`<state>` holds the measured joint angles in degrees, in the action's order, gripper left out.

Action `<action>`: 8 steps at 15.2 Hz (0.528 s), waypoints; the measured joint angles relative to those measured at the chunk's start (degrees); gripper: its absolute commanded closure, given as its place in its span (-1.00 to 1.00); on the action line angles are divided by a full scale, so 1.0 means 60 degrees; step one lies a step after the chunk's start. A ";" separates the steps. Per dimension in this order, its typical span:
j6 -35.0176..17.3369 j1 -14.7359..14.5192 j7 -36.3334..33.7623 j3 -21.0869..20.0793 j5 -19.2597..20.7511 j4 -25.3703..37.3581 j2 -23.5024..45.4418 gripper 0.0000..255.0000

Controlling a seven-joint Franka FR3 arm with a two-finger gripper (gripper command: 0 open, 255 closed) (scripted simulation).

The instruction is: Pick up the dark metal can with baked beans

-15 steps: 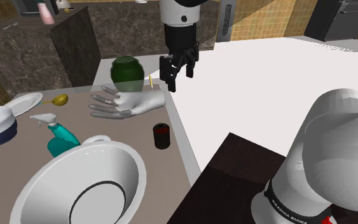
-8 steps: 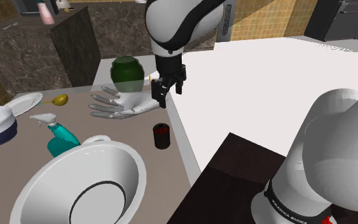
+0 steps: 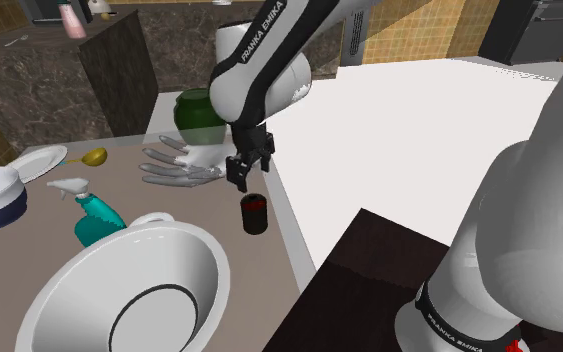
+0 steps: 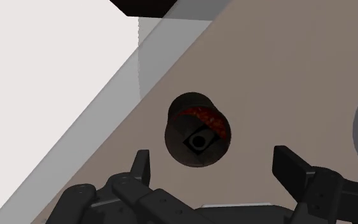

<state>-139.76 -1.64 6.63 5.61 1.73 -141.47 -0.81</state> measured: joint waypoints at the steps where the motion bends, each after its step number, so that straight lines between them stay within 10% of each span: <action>1: -0.0211 0.0001 0.0101 0.0004 -0.0092 0.0158 0.0387 -1.00; 8: -0.1297 0.0054 0.0535 -0.0110 -0.0571 0.0949 0.2357 -1.00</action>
<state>-147.54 -1.32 9.84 4.95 -1.69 -135.78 13.33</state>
